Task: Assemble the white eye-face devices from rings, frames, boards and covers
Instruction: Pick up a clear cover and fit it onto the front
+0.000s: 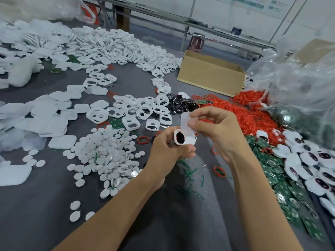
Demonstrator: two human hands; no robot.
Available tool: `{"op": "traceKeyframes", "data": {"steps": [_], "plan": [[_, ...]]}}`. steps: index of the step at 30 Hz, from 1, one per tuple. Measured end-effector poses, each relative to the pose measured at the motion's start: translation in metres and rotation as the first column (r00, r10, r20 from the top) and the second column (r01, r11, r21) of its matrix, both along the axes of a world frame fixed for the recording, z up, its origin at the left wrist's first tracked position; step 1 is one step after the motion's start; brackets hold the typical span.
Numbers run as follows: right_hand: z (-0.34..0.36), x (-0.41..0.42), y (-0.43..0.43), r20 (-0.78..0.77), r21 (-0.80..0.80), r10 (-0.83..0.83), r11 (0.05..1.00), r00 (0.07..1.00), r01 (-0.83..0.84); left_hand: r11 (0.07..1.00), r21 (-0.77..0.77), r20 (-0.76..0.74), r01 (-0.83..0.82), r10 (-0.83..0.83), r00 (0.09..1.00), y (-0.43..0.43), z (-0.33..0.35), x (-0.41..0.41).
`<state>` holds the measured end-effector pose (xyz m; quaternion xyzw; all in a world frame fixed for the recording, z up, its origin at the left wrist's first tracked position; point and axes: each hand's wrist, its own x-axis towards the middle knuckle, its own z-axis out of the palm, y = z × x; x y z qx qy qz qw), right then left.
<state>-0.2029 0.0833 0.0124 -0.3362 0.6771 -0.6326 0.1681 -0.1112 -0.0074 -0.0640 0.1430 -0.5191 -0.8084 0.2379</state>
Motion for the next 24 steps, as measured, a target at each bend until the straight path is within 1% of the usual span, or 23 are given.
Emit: {"op": "traceKeyframes", "data": {"steps": [2, 6, 10, 14, 16, 19, 24], "plan": [[-0.0008, -0.0020, -0.0004, 0.030, 0.007, -0.005, 1.000, 1.000, 0.005, 1.000, -0.013, 0.002, -0.018, 0.018, 1.000, -0.0003, 0.0009, 0.0000], [-0.0031, -0.0059, -0.0006, 0.172, -0.005, 0.018, 1.000, 0.985, -0.017, 1.000, -0.007, 0.001, -0.031, 0.031, 1.000, -0.0001, 0.0008, 0.0001], [-0.0008, -0.0041, 0.0022, 0.108, 0.025, 0.047, 0.998, 0.993, -0.050, 0.999, 0.011, 0.002, -0.031, 0.031, 1.000, -0.0005, -0.0009, -0.0007], [0.0003, -0.0035, 0.0025, 0.157, 0.035, 0.034, 0.999, 0.987, -0.040, 0.998, 0.004, 0.011, -0.057, 0.057, 0.998, -0.0016, -0.0014, -0.0001], [-0.0005, -0.0029, 0.0019, 0.150, 0.077, 0.009, 0.997, 0.989, -0.021, 0.997, 0.004, 0.013, -0.072, 0.072, 0.997, -0.0015, -0.0008, 0.0003], [-0.0029, -0.0020, 0.0006, 0.094, 0.149, -0.046, 0.988, 0.994, 0.031, 0.996, -0.002, 0.020, -0.092, 0.092, 0.996, -0.0013, 0.0006, 0.0012], [-0.0070, 0.0004, -0.0050, 0.029, 0.239, -0.047, 0.970, 0.998, 0.039, 0.992, -0.002, 0.006, -0.123, 0.123, 0.992, -0.0017, 0.0017, 0.0013]]}}
